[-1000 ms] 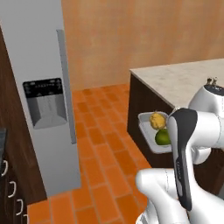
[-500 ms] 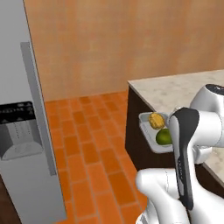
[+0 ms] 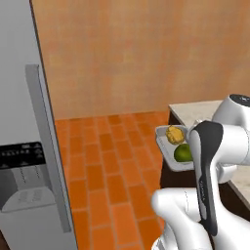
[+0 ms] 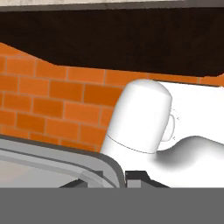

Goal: Take the meat container that has the shrimp and place it on the second highest rack of the freezer. Then take the vegetable container that has the squash and lime and place it on the highest rack of the freezer.

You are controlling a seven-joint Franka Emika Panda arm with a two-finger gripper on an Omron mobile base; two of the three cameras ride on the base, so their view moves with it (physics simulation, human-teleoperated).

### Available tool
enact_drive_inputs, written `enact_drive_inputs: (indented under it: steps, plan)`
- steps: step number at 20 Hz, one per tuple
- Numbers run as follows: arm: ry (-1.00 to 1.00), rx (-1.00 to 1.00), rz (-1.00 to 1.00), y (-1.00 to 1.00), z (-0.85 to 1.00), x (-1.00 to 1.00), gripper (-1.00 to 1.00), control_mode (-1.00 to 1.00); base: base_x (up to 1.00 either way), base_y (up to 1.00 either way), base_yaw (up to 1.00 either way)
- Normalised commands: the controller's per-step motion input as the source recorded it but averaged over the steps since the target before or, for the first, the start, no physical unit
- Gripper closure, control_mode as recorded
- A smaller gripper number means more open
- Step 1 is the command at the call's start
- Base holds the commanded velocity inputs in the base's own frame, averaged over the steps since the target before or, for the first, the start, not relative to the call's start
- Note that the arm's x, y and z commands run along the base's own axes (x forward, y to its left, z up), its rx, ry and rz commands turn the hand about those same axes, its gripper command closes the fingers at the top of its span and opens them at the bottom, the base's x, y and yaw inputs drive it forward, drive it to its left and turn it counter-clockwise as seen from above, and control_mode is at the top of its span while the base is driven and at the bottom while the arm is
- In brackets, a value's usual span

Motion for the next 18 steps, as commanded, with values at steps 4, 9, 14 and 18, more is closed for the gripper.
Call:
enact_drive_inputs:
  steps: [4,9,14,18]
  plan:
    - [0.0,0.0,0.0,0.0,0.0,0.0,1.0,1.0,1.0,-0.1,0.14]
    - [0.0,0.0,0.0,0.0,0.0,0.0,1.0,1.0,1.0,-0.1,0.09]
    - [0.0,0.0,0.0,0.0,0.0,0.0,1.0,1.0,1.0,-0.11,0.07]
    - [0.0,0.0,0.0,0.0,0.0,0.0,1.0,1.0,1.0,-0.13,0.07]
